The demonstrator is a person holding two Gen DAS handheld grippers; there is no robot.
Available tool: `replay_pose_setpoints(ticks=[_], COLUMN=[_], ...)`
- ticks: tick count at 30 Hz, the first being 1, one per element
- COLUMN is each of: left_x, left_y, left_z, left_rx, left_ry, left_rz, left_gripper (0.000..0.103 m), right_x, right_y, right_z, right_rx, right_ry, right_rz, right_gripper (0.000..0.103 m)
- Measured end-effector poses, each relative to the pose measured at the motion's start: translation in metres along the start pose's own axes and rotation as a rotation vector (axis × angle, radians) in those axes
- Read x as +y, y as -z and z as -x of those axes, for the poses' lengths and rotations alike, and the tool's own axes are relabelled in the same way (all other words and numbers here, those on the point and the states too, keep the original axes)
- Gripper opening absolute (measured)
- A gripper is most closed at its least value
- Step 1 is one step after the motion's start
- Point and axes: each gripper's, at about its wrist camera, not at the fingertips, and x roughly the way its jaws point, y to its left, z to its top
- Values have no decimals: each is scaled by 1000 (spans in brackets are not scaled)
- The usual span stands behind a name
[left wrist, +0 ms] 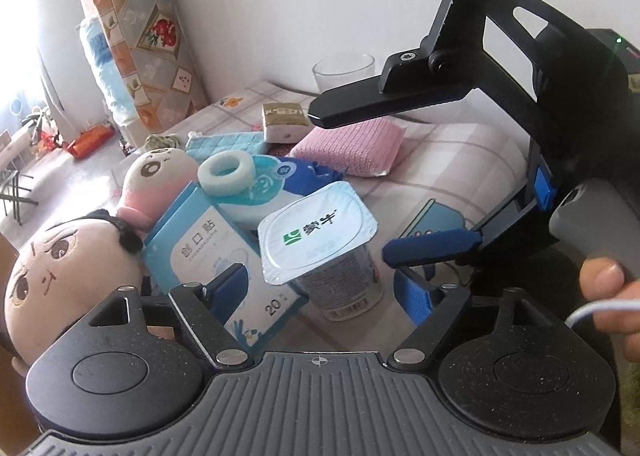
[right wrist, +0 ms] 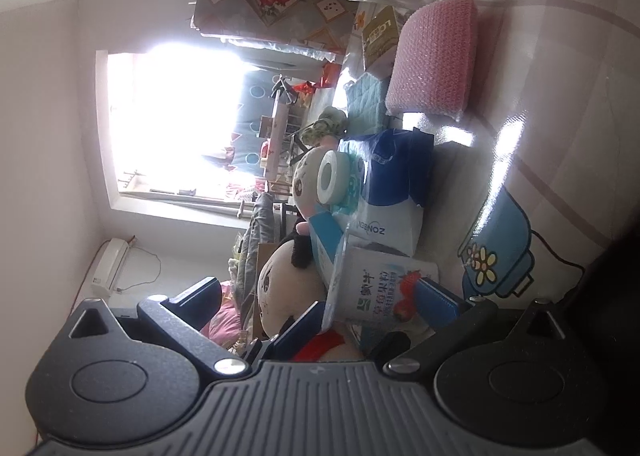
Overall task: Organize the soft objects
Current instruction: 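Lift the white yogurt cup off the bed with the left tool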
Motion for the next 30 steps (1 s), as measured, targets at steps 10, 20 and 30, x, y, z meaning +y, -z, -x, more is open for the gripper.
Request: replay_pose_setpoints(ticks=[10, 20, 30], left_x=[9, 16, 12], left_y=[-8, -18, -24], left_z=[-16, -26, -27], left_rx=[-5, 10, 37], left_ry=[33, 33, -19], left_rz=[88, 144, 119], left_gripper=[79, 81, 63], right_x=[2, -3, -7], right_y=[-5, -12, -13], right_z=[7, 19, 23], right_rx=[-16, -64, -84], right_ry=[-44, -67, -72], right_rz=[22, 22, 18], right_gripper=[103, 103, 103])
